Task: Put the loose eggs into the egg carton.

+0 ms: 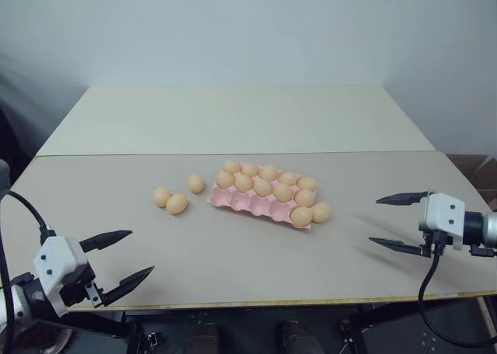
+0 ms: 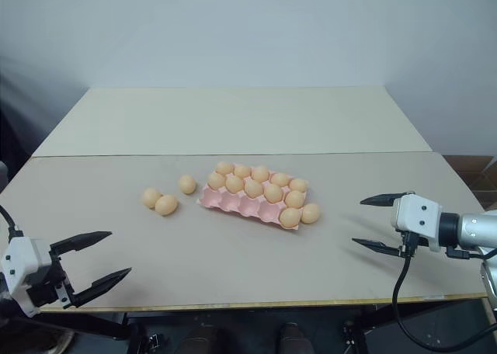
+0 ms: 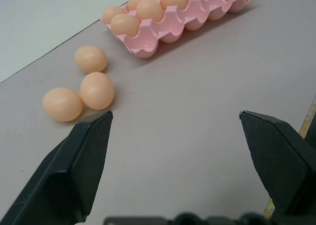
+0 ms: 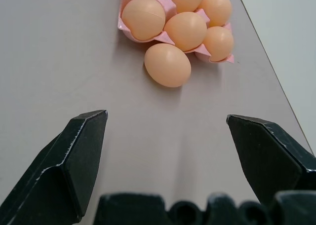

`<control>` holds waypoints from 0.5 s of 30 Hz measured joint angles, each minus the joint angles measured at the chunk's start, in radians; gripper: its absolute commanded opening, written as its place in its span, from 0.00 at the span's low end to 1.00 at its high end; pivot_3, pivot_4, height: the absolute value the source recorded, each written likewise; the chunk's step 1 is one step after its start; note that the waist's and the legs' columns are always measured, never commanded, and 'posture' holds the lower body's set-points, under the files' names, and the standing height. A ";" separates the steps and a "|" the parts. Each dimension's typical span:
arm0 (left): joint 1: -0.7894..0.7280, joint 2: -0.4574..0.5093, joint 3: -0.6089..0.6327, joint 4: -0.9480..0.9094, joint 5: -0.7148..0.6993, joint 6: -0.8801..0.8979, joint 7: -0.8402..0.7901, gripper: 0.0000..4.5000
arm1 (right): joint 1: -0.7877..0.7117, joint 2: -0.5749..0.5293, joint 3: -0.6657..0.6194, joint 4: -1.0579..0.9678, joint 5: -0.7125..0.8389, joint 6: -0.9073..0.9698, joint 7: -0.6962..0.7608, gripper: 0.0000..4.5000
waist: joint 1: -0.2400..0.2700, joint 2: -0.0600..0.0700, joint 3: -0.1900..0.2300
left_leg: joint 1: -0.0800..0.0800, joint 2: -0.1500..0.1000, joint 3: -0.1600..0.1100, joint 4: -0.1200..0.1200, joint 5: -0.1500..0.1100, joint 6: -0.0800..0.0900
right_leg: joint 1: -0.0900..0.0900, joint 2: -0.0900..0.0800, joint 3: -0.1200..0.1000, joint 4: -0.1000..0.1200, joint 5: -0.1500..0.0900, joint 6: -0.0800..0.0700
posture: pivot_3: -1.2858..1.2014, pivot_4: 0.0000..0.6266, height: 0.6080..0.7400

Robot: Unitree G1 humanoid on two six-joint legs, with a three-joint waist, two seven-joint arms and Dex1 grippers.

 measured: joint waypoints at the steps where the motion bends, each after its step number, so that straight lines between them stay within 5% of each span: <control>1: 0.000 0.000 0.001 0.000 0.000 0.000 0.000 0.99 | 0.000 0.000 0.000 0.000 0.000 0.000 0.000 1.00 | 0.000 0.000 0.000 | 0.000 0.000 0.000 0.000 0.000 0.000 | 0.000 0.000 0.000 0.000 0.000 0.000 | 0.52 0.24 1.00; 15: -0.029 -0.006 0.004 -0.018 0.014 0.001 0.049 0.99 | -0.020 0.003 0.002 0.000 0.000 0.001 -0.010 1.00 | -0.001 0.000 0.000 | 0.000 0.000 0.000 0.000 0.000 0.000 | 0.000 0.000 0.000 0.000 0.000 0.000 | 0.52 0.24 1.00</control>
